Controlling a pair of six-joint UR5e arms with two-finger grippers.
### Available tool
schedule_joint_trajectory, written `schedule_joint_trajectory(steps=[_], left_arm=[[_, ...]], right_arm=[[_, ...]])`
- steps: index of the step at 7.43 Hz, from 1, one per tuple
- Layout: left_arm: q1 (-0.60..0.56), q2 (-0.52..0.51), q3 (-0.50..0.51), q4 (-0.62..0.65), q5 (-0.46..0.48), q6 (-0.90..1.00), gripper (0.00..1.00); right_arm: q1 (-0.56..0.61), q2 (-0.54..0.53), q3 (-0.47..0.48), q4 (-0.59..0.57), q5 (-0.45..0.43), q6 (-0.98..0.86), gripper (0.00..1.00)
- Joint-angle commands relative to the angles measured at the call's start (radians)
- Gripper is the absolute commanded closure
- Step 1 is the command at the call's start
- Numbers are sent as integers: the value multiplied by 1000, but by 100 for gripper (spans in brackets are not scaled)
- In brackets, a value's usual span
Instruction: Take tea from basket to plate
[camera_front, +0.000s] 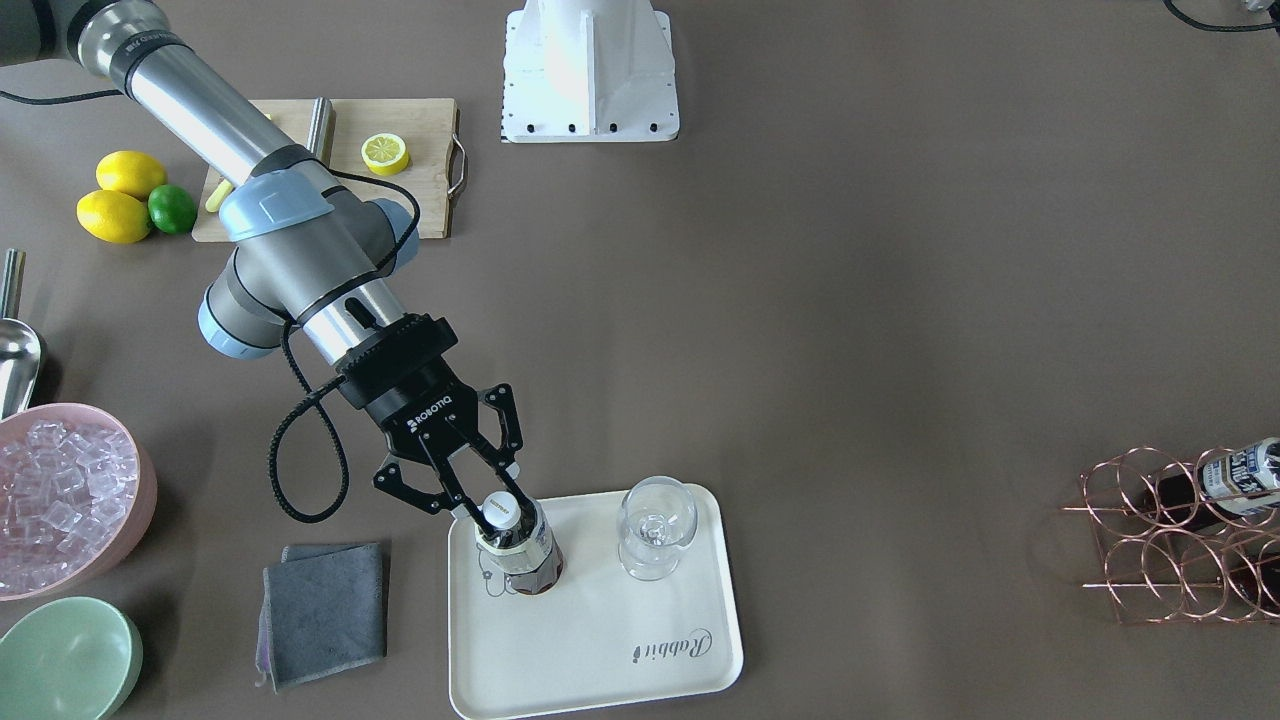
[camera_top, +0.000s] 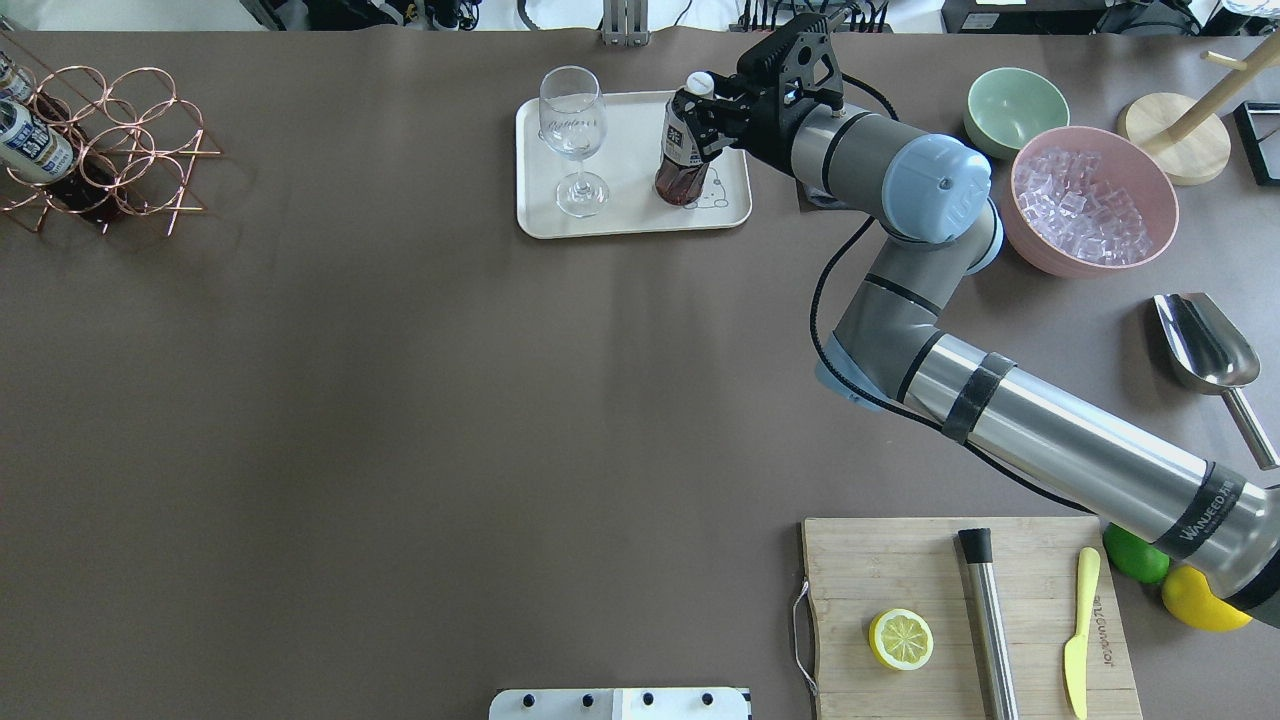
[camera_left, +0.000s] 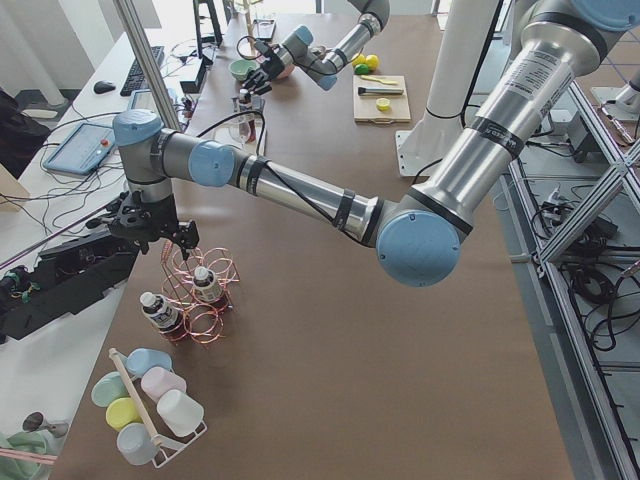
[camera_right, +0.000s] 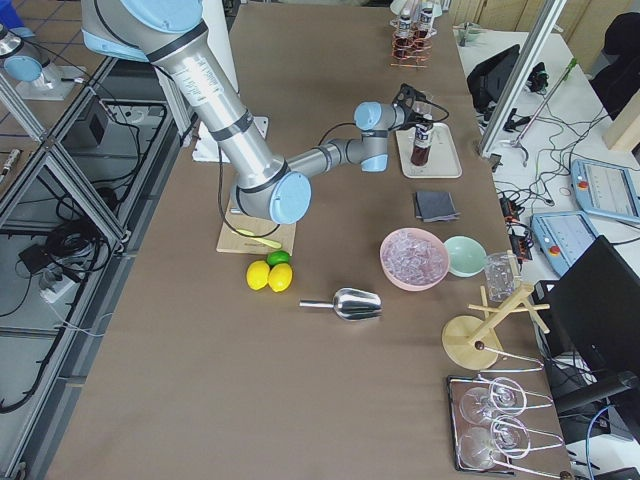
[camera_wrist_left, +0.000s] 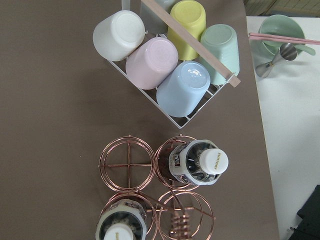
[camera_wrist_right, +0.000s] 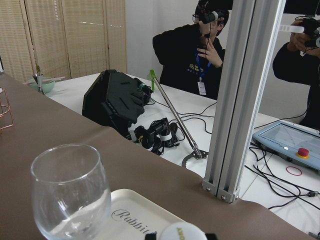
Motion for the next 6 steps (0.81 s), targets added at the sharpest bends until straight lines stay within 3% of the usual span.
schedule_joint_trajectory(steps=[1, 2, 4, 5, 6], left_arm=[[-46, 9, -185, 192, -57, 8, 3], [-39, 8, -274, 327, -80, 8, 3], [4, 81, -461, 459, -173, 8, 3], [110, 133, -515, 459, -242, 9, 3], [256, 156, -517, 429, -248, 8, 3]], right_arm=[[0, -1, 9, 0, 2, -2, 11], [0, -3, 13, 0, 2, -2, 0], [0, -3, 22, -1, 4, 2, 0], [8, -4, 46, -27, 13, 3, 0], [33, -13, 75, -53, 51, 3, 0]])
